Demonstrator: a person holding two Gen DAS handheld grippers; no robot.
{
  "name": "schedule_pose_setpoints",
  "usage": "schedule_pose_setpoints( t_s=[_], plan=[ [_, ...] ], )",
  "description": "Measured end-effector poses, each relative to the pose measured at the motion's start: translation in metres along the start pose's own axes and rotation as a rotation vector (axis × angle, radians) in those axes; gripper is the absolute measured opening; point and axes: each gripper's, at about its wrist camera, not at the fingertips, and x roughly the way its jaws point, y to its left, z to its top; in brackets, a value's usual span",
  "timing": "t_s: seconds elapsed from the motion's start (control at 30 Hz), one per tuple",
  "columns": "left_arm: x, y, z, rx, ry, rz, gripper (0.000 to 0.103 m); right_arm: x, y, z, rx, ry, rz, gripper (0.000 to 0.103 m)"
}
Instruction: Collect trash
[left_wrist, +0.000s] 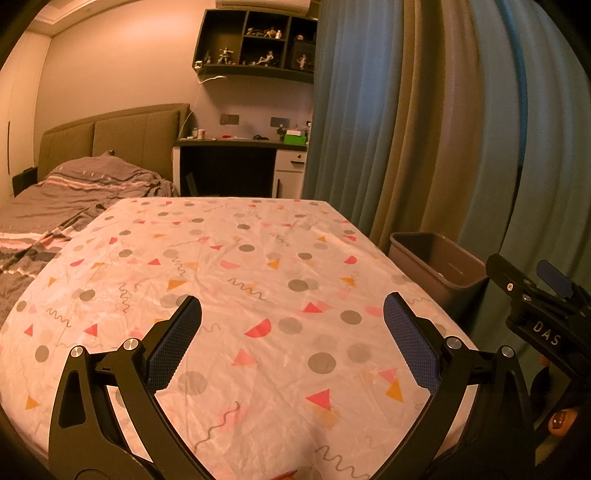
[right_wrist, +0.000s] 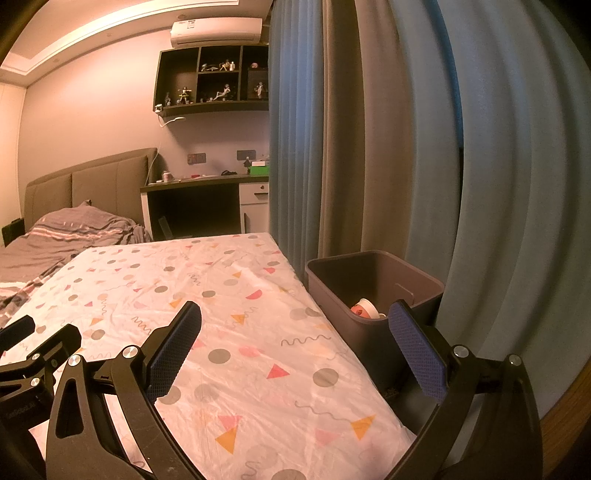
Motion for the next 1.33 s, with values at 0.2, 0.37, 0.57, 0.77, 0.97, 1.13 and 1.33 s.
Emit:
schedule_pose_setpoints(
  t_s=[0.2,0.37,0.57,0.77,0.97,1.13,1.33],
  plan=[
    [0.002,-0.013,-0.002,0.005,-0.004,-0.013,0.097,0.000,0.000,0.000,-0.001,-0.001,-0.001,0.097],
    [0.002,-0.021,-0.001,0.032,-0.012,-0.021,0.088,0.000,0.000,0.000,0.000,0.002,-0.001,0.097],
    [-0.001,-0.022,-0.002,0.053,-0.013,-0.040,0.076,0.000,0.000,0.000,0.001,0.001,0.000,0.097],
    [-0.003,-0.020,-0.002,0.048,-0.015,-0.038,0.076,0.000,0.002,0.000,0.000,-0.001,-0.001,0.097],
    [-0.004,-0.017,-0.001,0.044,-0.024,-0.026,0.078,0.000,0.001,0.000,0.002,-0.002,0.000,0.097],
    [-0.004,-0.015,0.000,0.039,-0.031,-0.013,0.085,0.000,0.002,0.000,0.003,-0.001,0.000,0.097],
    [-0.005,-0.012,0.002,0.031,-0.031,0.003,0.093,-0.003,0.004,0.001,0.009,-0.008,-0.003,0.097]
  ],
)
